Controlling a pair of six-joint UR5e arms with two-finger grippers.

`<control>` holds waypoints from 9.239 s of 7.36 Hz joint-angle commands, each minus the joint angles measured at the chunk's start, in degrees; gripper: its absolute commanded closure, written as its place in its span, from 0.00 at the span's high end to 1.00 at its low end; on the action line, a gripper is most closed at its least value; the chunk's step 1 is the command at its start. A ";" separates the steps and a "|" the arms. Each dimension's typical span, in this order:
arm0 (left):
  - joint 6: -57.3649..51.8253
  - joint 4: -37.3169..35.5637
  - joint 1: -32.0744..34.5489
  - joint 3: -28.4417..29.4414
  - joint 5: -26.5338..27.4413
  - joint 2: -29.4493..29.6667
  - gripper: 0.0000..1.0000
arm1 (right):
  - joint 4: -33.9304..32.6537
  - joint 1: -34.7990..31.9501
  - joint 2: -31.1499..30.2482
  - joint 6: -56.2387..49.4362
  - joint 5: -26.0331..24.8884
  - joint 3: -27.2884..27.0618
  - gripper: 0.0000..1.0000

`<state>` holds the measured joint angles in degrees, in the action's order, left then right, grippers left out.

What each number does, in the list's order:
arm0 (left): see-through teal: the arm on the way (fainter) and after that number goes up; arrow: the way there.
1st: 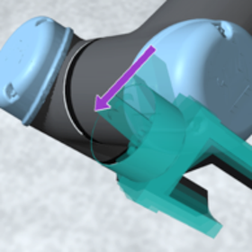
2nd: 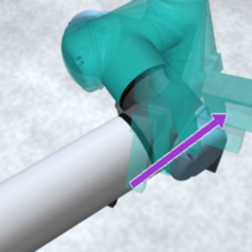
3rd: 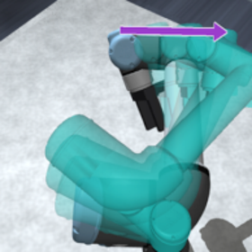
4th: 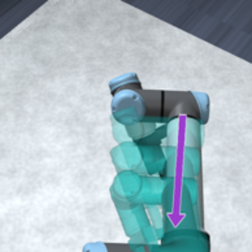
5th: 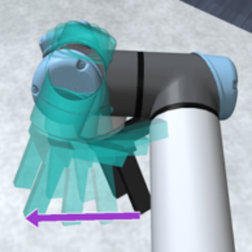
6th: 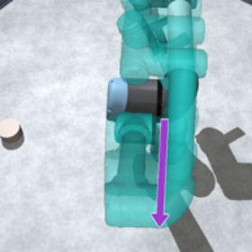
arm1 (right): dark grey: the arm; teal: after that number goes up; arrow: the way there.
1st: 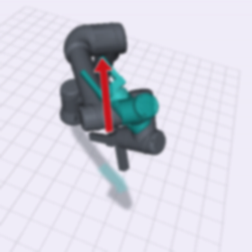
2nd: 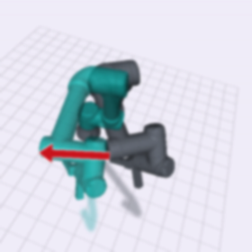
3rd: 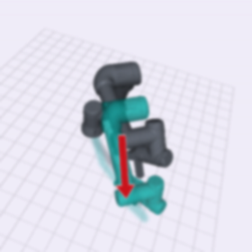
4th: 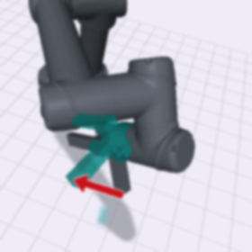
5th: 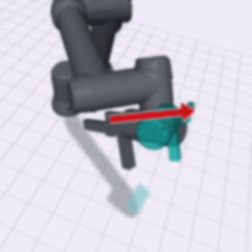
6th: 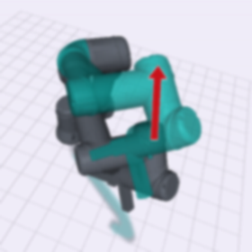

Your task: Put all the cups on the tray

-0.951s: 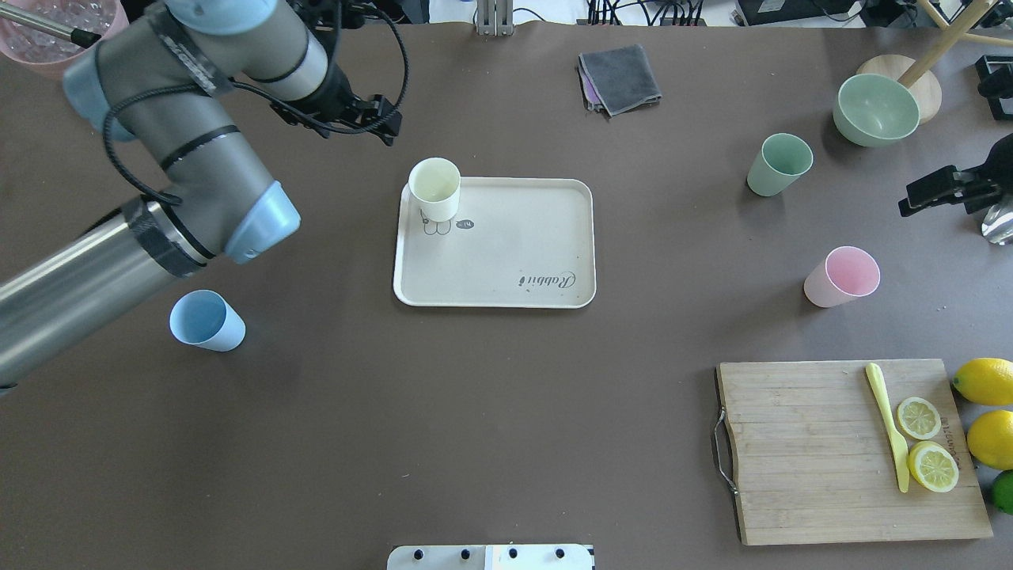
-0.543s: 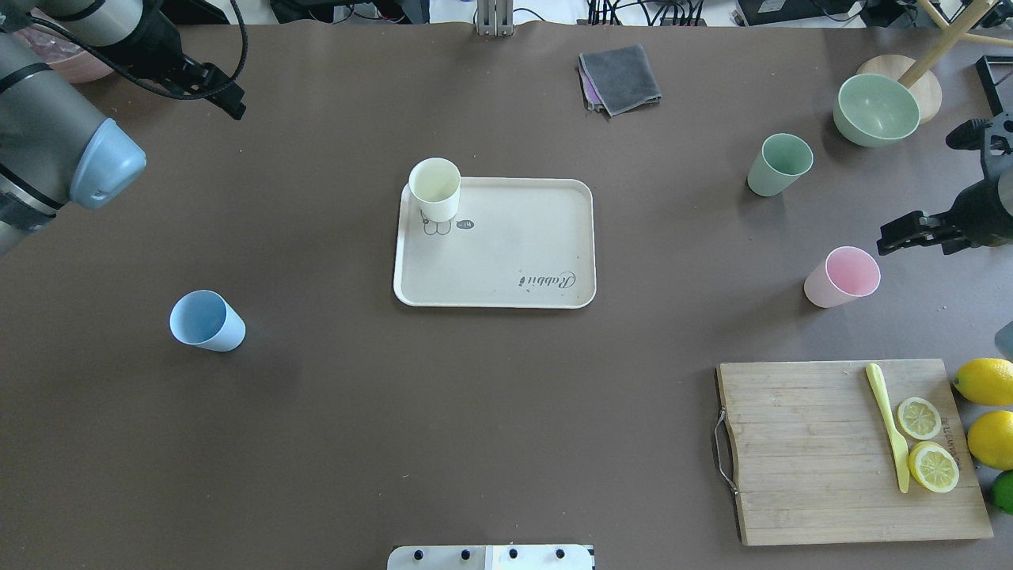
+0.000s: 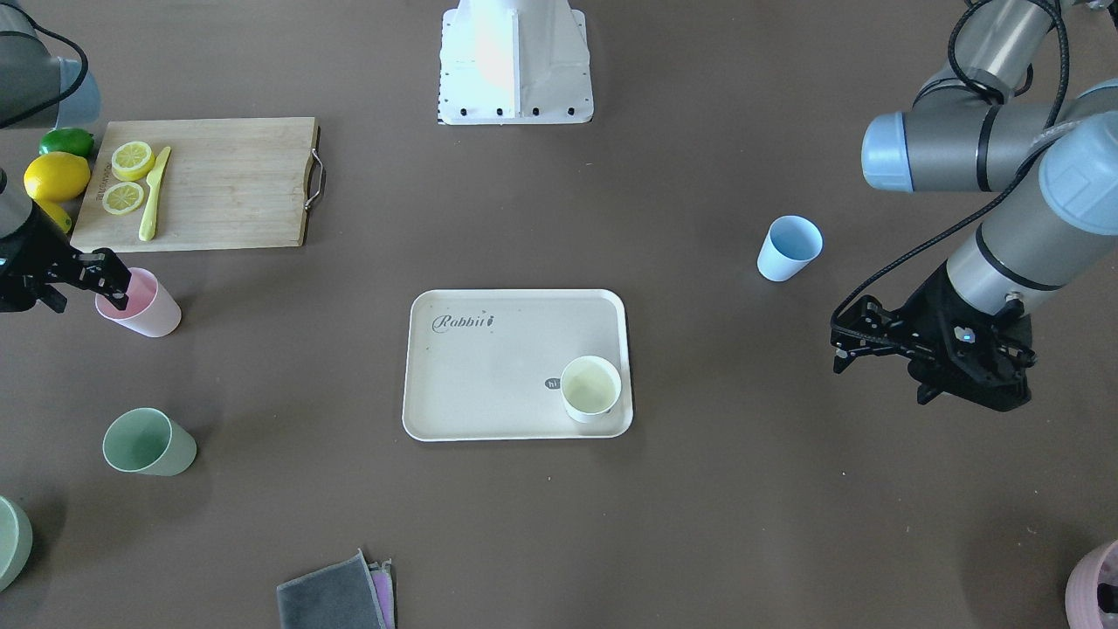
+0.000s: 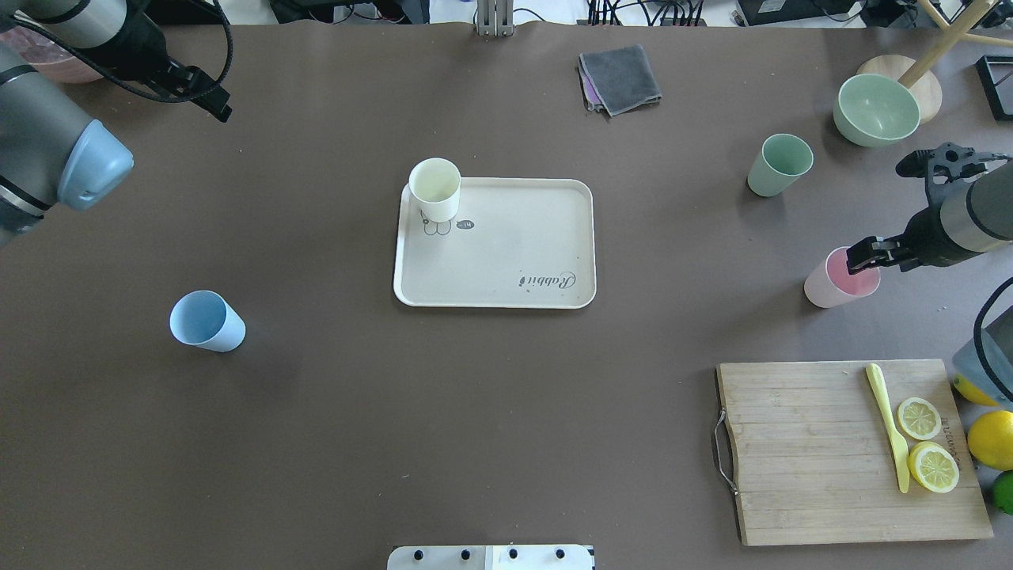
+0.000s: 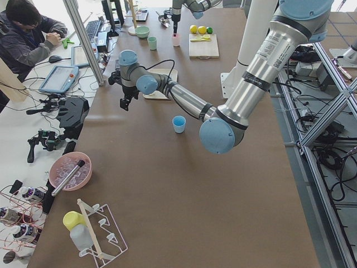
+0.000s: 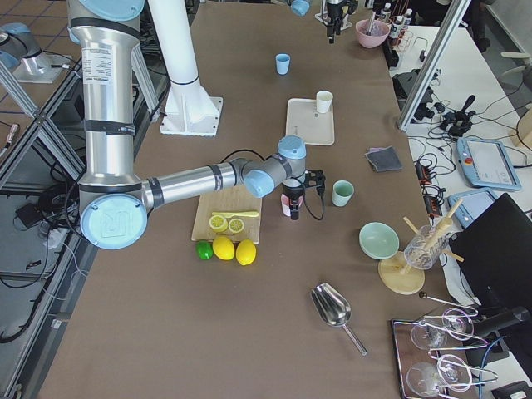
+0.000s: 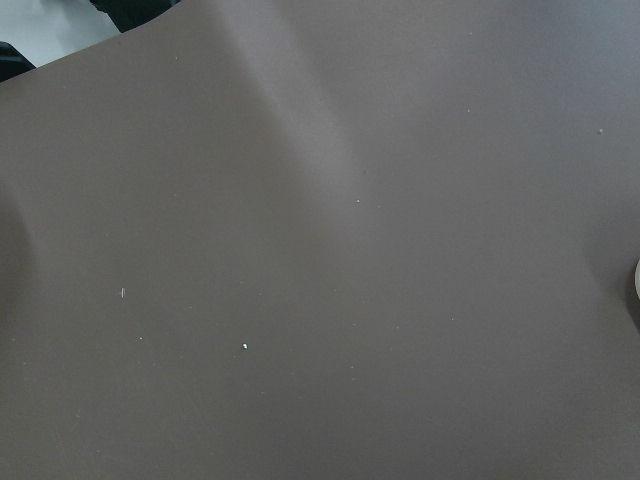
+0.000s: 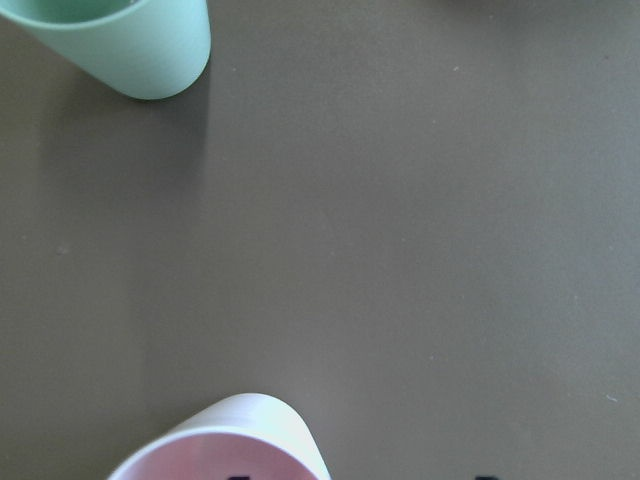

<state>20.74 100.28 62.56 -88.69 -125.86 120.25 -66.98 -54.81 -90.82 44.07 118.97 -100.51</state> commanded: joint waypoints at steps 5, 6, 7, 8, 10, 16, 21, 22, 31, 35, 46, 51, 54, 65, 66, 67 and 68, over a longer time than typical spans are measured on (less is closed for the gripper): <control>0.61 0.00 -0.07 0.09 0.00 0.25 0.99 | 2.56 1.72 2.90 5.11 0.64 -1.61 0.00; 0.70 0.09 -0.07 0.09 0.00 0.25 0.99 | 1.51 2.24 7.97 10.80 0.65 -1.18 0.00; 0.88 0.09 -0.07 0.09 0.00 0.08 0.99 | -2.50 4.86 14.38 20.08 0.47 -0.91 0.00; 0.97 0.09 -0.07 0.00 0.00 0.07 0.99 | -6.54 8.10 19.66 25.83 -1.18 -0.91 0.00; 1.05 0.18 -0.07 0.09 0.00 -0.01 0.99 | -15.07 15.93 30.21 35.69 -8.82 0.66 0.00; 1.14 0.09 -0.07 0.09 0.00 0.07 0.99 | -15.02 21.41 35.71 38.90 -14.20 6.38 0.89; 1.84 0.00 -0.59 -2.44 -0.35 -1.93 0.99 | -15.72 11.87 35.28 31.11 -6.95 4.80 1.00; 6.54 0.18 -1.29 -4.89 0.00 -4.38 0.99 | -17.03 7.04 34.84 25.94 -3.35 4.98 1.00; 28.03 25.66 -19.22 -16.35 4.04 -32.01 0.93 | -23.02 -13.48 24.46 -13.66 6.45 5.15 1.00; 27.95 25.58 -19.40 -13.71 5.26 -30.34 0.00 | -22.93 -13.48 24.11 -14.19 6.27 5.24 1.00; 37.44 1.50 -26.25 -0.36 11.24 7.10 0.00 | -11.60 -13.57 23.32 -14.98 6.44 15.79 1.00; 35.00 2.21 -21.20 -2.28 8.64 6.84 0.97 | -11.59 -12.52 23.49 -13.41 6.36 15.87 1.00; 14.66 -0.96 -7.31 -2.81 -3.85 1.68 0.97 | -11.51 -10.24 23.76 -11.74 5.83 16.40 0.98; 8.35 -1.22 -4.21 -2.63 -3.43 -1.33 0.98 | 0.45 -4.61 27.52 2.71 2.31 23.62 0.00; 8.17 -3.40 -2.72 -2.63 -3.60 -1.16 0.98 | -0.25 -3.65 30.06 8.08 2.58 23.09 0.00; 4.34 -4.73 -0.79 -2.29 -3.69 -1.24 0.98 | -0.26 -2.33 31.74 10.13 2.58 23.00 0.00; -2.31 -9.09 2.27 -2.11 -3.69 -1.24 0.98 | -0.95 -0.41 33.50 14.24 2.14 22.91 0.00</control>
<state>24.99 95.37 61.52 -91.06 -129.48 119.00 -67.28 -57.35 -59.78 53.30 121.41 -77.40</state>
